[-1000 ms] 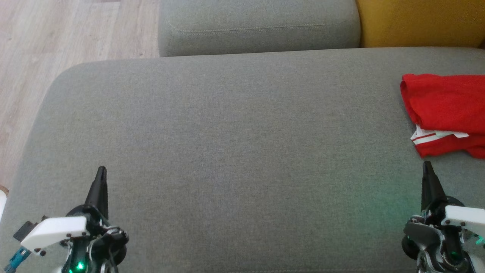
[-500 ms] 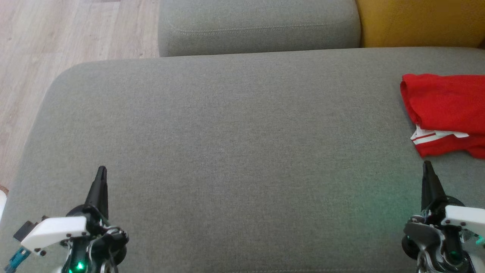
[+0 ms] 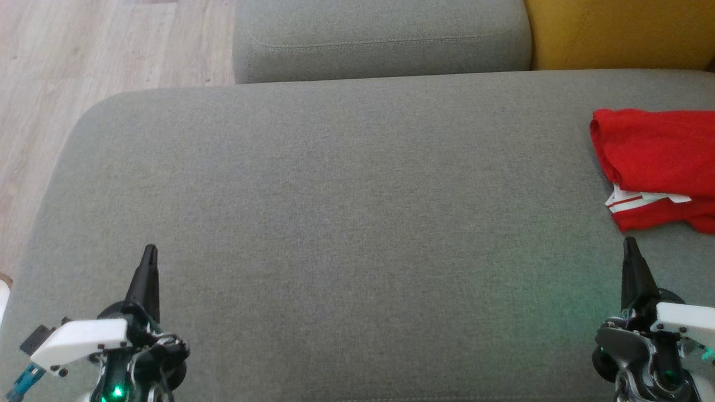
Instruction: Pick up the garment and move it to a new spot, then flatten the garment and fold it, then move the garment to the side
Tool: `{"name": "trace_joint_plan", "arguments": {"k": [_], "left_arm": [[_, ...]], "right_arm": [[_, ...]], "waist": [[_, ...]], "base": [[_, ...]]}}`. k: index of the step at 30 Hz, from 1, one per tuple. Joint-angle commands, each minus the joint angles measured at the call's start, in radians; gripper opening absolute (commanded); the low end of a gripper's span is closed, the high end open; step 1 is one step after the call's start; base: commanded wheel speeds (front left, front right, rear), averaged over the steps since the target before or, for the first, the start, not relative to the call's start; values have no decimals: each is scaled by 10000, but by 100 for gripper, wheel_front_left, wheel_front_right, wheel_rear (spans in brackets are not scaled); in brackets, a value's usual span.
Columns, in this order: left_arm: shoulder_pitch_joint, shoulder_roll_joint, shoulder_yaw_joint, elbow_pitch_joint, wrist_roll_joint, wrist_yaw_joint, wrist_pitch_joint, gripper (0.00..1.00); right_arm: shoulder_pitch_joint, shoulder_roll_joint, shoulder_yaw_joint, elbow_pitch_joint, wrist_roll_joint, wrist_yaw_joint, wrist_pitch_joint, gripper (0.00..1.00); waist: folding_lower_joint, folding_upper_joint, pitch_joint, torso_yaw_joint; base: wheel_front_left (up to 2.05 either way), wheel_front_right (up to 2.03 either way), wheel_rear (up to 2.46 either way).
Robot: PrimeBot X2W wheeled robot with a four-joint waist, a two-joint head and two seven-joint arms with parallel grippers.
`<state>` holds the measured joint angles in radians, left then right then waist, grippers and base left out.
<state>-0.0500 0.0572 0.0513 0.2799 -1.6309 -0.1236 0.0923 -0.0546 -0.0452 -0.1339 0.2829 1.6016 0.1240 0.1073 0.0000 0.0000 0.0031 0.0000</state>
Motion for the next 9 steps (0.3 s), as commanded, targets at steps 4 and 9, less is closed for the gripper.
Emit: {"name": "trace_joint_plan", "arguments": {"k": [4, 9], "left_arm": [[-562, 84, 415, -355, 49, -71, 40, 0], [-563, 76, 426, -355, 58, -71, 49, 0]], "right_arm": [[-533, -51, 202, -382, 71, 67, 59, 0], [-533, -51, 202, -382, 71, 67, 59, 0]], "waist": [[0, 0, 0, 0], [0, 0, 0, 0]], "base": [[0, 0, 0], [0, 0, 0]]}}
